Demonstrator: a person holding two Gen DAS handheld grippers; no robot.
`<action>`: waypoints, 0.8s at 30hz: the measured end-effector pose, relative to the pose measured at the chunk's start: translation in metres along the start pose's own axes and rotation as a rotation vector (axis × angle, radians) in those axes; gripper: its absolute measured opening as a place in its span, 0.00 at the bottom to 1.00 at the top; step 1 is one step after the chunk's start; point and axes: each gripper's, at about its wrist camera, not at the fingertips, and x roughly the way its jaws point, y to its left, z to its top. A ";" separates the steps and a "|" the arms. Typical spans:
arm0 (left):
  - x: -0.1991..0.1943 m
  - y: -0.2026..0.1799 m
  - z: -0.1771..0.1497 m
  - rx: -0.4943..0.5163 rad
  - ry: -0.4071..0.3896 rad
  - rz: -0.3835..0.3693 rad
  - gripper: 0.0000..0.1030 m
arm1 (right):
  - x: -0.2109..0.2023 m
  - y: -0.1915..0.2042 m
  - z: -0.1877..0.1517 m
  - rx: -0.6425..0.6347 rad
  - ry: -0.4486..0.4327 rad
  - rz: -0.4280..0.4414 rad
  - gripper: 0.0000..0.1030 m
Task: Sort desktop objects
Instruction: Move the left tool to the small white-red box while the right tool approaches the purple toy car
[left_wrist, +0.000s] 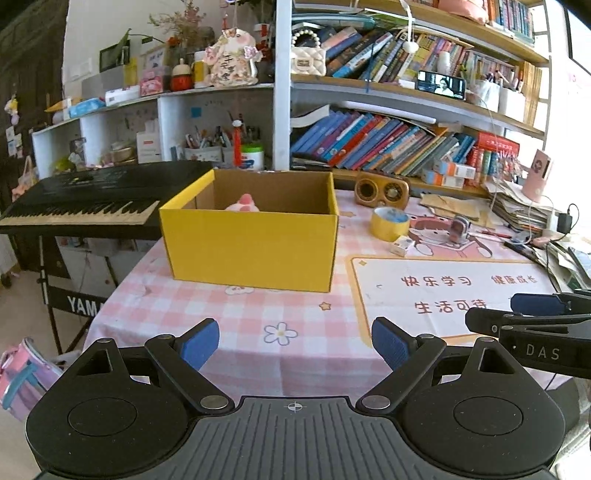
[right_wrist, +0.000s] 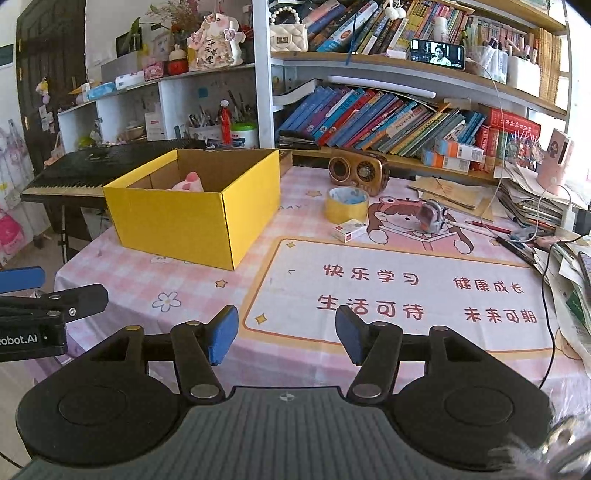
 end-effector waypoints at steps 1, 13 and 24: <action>0.000 -0.001 0.000 0.002 0.001 -0.005 0.89 | -0.001 -0.001 -0.001 0.000 0.003 -0.003 0.56; 0.019 -0.027 0.004 0.044 0.033 -0.103 0.89 | -0.003 -0.025 -0.009 0.045 0.039 -0.075 0.62; 0.051 -0.069 0.014 0.116 0.074 -0.192 0.89 | 0.007 -0.068 -0.011 0.116 0.076 -0.143 0.63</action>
